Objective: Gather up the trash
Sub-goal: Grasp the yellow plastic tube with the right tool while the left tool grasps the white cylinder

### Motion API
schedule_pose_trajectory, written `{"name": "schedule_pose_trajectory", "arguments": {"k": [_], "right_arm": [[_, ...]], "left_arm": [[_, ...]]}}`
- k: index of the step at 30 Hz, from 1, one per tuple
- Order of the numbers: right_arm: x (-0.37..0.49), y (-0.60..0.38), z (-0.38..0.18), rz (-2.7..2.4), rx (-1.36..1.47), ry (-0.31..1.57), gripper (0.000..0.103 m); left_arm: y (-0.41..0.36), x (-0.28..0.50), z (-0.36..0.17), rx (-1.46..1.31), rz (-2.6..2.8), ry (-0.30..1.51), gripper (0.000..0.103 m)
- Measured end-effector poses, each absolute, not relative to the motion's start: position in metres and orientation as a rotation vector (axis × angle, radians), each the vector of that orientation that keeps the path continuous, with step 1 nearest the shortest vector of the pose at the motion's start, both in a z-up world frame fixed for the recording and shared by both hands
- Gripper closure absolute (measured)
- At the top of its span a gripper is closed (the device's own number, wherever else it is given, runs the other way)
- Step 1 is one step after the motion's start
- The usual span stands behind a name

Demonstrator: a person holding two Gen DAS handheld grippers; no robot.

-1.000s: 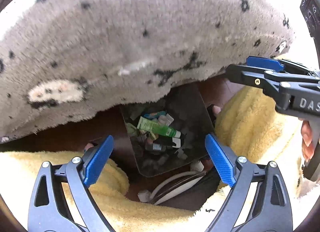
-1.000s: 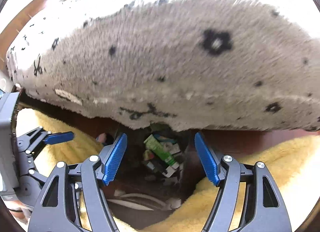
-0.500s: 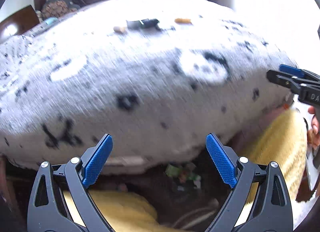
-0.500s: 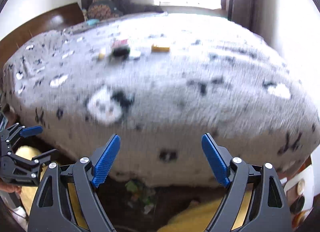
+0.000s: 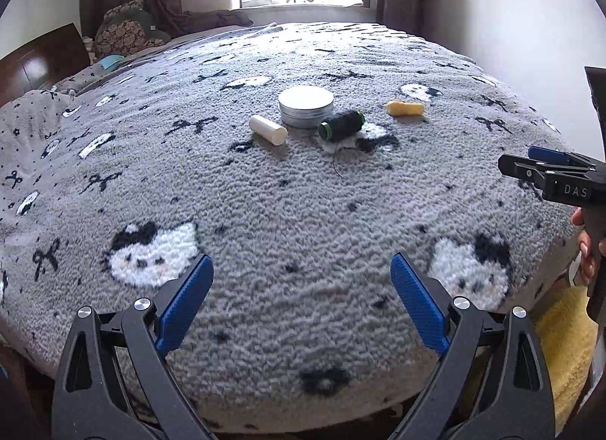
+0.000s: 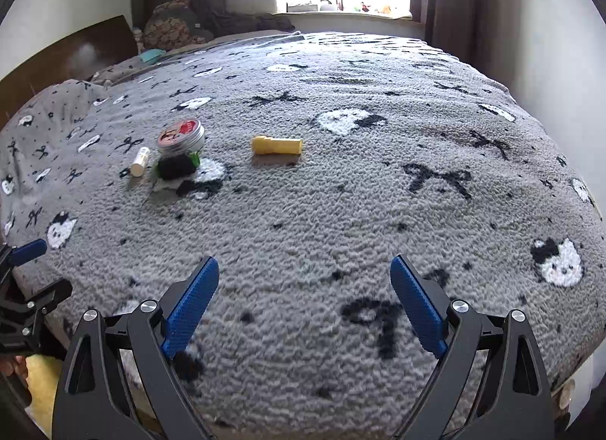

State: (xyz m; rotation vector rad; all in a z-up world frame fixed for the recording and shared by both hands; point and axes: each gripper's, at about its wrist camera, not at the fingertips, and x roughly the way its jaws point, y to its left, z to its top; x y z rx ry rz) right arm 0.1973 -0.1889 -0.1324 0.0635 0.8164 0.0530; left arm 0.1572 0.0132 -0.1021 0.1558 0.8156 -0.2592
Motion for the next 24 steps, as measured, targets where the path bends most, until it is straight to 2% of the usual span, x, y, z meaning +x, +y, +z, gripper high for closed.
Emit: {"name": "schedule_pose_trajectory", "arguments": {"k": [12, 19, 24], "right_arm": [[0.305, -0.168, -0.155, 0.01, 0.116, 0.858, 0.012], [0.34, -0.164, -0.168, -0.02, 0.16, 0.89, 0.014], [0.356, -0.159, -0.172, -0.022, 0.145, 0.903, 0.021]], "left_arm": [[0.024, 0.258, -0.112, 0.088, -0.201, 0.853, 0.014], [0.016, 0.298, -0.115, 0.07, -0.206, 0.859, 0.014], [0.011, 0.326, -0.117, 0.045, -0.187, 0.869, 0.023]]}}
